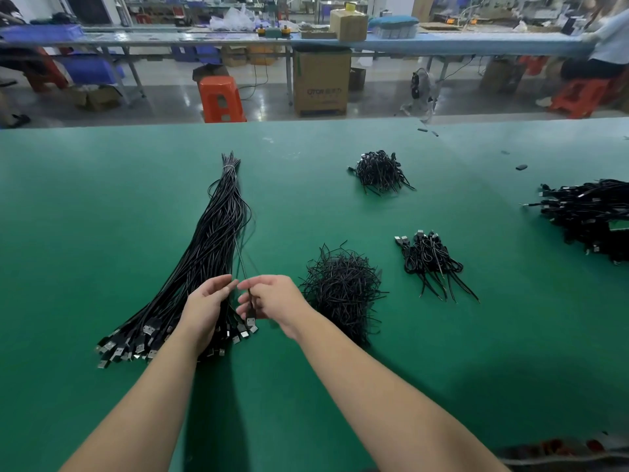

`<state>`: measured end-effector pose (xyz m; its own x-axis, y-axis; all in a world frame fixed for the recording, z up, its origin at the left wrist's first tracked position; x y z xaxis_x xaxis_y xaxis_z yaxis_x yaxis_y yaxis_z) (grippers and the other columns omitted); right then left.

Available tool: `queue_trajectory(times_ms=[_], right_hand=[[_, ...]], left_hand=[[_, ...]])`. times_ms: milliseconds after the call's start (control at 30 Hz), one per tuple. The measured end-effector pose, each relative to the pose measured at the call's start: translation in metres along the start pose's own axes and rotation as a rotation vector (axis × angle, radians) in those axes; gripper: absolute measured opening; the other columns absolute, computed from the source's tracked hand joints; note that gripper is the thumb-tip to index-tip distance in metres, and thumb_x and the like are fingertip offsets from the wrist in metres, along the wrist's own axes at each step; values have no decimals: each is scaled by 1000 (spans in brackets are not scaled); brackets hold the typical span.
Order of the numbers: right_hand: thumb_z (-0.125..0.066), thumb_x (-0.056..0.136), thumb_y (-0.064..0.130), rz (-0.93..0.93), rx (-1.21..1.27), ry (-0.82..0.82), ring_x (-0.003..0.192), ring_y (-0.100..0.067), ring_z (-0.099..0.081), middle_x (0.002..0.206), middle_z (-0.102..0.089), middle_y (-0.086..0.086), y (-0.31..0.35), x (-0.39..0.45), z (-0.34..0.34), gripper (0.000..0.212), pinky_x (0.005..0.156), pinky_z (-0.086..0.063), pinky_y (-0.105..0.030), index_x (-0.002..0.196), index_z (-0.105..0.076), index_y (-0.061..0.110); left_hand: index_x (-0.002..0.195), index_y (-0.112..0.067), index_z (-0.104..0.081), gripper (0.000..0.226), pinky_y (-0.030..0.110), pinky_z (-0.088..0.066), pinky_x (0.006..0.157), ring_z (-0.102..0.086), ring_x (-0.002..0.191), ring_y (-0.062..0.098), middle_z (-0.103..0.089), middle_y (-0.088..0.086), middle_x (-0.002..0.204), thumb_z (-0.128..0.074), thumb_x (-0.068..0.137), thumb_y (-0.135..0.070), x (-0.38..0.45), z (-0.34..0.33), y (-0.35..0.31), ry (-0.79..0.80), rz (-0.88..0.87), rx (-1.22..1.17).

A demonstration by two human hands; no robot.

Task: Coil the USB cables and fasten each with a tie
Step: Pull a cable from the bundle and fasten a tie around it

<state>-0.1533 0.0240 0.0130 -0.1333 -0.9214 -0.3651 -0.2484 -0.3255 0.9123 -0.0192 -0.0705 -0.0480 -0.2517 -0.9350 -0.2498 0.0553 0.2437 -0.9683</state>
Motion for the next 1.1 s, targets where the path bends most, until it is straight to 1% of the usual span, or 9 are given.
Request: queue_trajectory(times_ms=[133, 267, 400, 500, 633, 733, 833, 967, 1100], right_hand=[[-52, 96, -8, 147, 32, 114, 79, -14, -72, 90, -74, -5, 23, -13, 3, 25, 72, -59, -24, 104, -69, 8], [-65, 98, 17, 318, -225, -30, 80, -10, -65, 92, -68, 2, 38, -28, 20, 22, 82, -56, -23, 116, -70, 6], [-58, 101, 32, 436, -316, -119, 109, -1, -62, 111, -70, 12, 52, -51, 40, 19, 100, -43, -23, 103, -73, 20], [-47, 106, 22, 415, -16, -22, 96, -16, -72, 86, -73, 2, 66, -68, 45, 25, 98, -50, -30, 95, -68, 15], [-48, 105, 24, 395, 281, 84, 62, -20, -62, 67, -54, 1, 83, -91, 50, 28, 75, -59, -37, 89, -70, 21], [-51, 103, 29, 359, 369, 134, 53, -14, -52, 65, -50, 3, 88, -102, 50, 26, 60, -56, -32, 89, -71, 22], [-51, 103, 30, 336, 416, 182, 52, -13, -48, 65, -48, 3, 91, -106, 47, 26, 56, -53, -31, 89, -72, 21], [-52, 102, 31, 344, 455, 205, 52, -13, -47, 66, -48, 3, 99, -106, 46, 25, 55, -51, -30, 90, -72, 21], [-47, 105, 26, 363, 502, 129, 47, -9, -30, 63, -38, 4, 109, -101, 58, 30, 43, -35, -22, 93, -73, 17]], left_hand=[[130, -9, -61, 35, 44, -42, 111, -61, 122, 25, -68, 7, 124, -61, 95, -3, -1, -1, -1, 39, -24, 62], [131, -6, -59, 33, 39, -44, 108, -61, 122, 21, -70, 5, 120, -52, 99, 0, -4, -9, 0, 53, -17, 94], [125, -13, -61, 29, 16, -53, 80, -68, 107, 5, -74, 5, 111, -53, 99, -2, -8, -11, -1, 55, -5, 123], [127, -13, -60, 30, 5, -49, 66, -68, 90, -8, -77, 4, 102, -51, 101, -3, -8, -9, -1, 44, -11, 137], [133, -16, -55, 33, 17, -41, 90, -62, 112, 7, -76, 0, 105, -51, 102, -8, -8, -12, -2, 48, 10, 201], [152, -23, -32, 61, 30, -46, 94, -63, 104, 10, -50, 1, 141, -58, 98, -10, -12, -18, -11, 51, -8, 332], [155, -44, -17, 82, 33, -52, 81, -62, 90, 15, -35, 0, 134, -64, 94, -17, -20, -40, -27, 133, -171, 665], [125, -39, -60, 26, 41, -43, 100, -54, 93, 20, -40, -2, 123, -51, 100, -42, -32, -66, -39, 109, -322, 1067], [108, -17, -71, 32, 40, -48, 95, -57, 97, 22, -54, 2, 104, -49, 102, -39, -39, -68, -35, 349, -281, 1239]])
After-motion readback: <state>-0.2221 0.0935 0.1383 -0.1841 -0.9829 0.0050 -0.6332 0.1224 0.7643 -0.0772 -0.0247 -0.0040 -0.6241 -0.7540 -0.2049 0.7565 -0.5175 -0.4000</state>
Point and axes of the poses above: each hand's wrist, its own x-axis towards the middle knuckle, its own z-axis out of the back of the hand, y = z × x, the point moved 5 cm from there along x, towards the middle knuckle
